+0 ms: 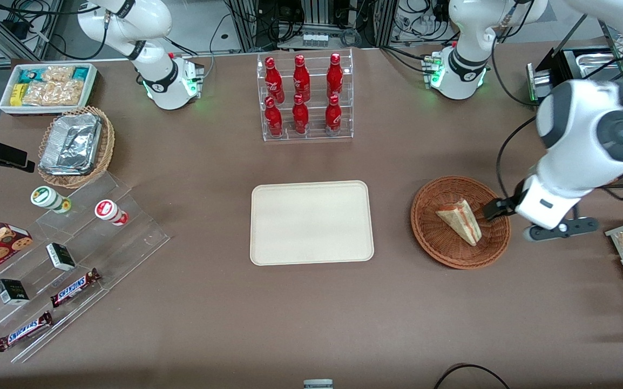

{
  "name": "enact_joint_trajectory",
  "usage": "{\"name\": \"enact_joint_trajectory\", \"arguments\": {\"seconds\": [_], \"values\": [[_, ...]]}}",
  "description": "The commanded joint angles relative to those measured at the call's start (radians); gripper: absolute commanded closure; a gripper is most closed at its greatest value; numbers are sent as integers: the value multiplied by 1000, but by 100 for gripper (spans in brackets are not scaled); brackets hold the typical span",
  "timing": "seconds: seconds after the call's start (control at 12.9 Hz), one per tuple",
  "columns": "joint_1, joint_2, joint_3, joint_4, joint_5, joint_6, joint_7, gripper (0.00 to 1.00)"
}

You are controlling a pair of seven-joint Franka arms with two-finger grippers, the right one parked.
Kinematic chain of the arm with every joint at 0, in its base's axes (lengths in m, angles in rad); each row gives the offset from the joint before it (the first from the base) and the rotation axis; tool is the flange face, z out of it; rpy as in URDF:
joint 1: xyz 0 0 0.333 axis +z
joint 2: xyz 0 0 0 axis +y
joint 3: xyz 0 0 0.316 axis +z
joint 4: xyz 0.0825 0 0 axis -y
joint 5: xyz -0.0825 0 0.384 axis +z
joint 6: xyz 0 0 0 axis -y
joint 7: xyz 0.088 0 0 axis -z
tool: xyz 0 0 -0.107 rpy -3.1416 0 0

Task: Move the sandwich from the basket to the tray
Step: 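Move the left gripper over the wicker basket toward the wrapped sandwich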

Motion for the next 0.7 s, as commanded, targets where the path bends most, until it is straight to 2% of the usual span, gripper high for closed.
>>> {"name": "enact_joint_trajectory", "arguments": {"seconds": [0.0,0.16,0.47,0.62], "values": [[-8,-115,1,-239,3,202,-149,0],[-8,-137,2,-367,-5,371,-282,0],[-44,-83,2,-393,-5,428,-419,0],[-57,-58,2,-428,1,453,-428,0]]}}
